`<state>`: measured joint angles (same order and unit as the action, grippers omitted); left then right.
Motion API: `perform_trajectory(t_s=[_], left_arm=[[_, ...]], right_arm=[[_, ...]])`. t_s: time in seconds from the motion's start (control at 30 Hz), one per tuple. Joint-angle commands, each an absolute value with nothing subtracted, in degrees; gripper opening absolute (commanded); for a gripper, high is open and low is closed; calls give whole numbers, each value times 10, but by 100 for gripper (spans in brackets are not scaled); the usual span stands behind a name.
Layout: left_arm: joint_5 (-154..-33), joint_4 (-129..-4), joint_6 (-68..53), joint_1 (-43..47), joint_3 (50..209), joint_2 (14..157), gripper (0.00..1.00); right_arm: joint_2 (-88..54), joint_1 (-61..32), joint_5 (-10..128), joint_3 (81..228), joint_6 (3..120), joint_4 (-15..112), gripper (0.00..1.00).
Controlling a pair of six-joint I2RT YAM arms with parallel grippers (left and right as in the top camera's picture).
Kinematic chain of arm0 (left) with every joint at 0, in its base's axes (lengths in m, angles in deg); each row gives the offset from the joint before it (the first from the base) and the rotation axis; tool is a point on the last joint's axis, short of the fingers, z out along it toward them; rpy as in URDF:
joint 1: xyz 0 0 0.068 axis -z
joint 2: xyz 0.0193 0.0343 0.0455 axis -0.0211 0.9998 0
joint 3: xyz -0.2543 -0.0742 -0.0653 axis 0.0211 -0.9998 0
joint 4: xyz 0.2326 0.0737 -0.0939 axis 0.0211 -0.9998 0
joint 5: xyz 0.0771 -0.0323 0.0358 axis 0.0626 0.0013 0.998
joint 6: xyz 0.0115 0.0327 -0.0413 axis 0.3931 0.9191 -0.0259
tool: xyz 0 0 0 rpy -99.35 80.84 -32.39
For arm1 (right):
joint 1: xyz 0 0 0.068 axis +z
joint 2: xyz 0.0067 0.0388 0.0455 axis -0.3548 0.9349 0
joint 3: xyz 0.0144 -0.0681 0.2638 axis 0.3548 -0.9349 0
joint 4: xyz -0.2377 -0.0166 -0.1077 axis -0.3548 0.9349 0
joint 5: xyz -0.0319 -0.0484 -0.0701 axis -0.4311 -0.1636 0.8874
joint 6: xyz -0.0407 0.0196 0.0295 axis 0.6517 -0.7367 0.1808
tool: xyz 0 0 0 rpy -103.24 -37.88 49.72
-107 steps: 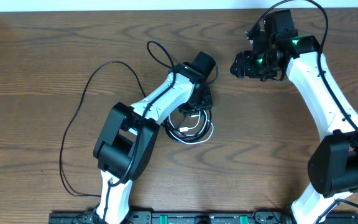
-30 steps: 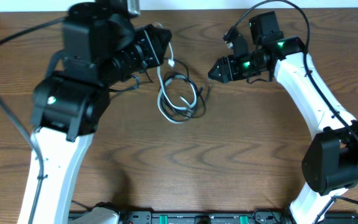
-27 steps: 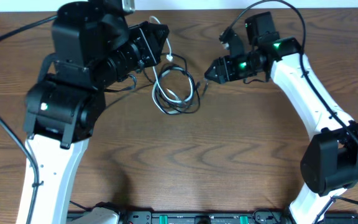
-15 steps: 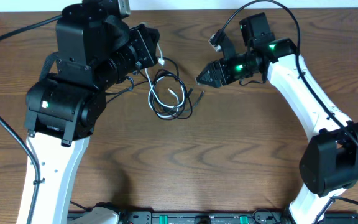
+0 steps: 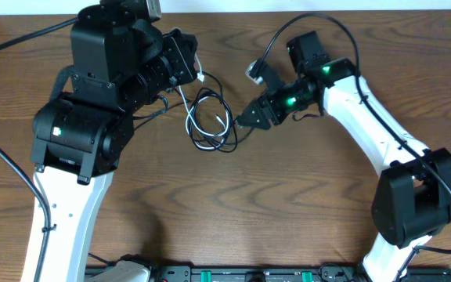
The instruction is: Untangle cables
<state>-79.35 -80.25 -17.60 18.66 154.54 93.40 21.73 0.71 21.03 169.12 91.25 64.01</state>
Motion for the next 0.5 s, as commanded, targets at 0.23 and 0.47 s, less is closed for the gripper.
perform_trajectory(t_s=[0.23, 0.47], left_arm=[[-788, -800, -167, 185, 1552, 933, 7], [-788, -801, -167, 185, 1552, 933, 7]], right_arm=[[222, 45, 198, 1650, 948, 584, 69], [226, 62, 206, 1644, 937, 532, 68]])
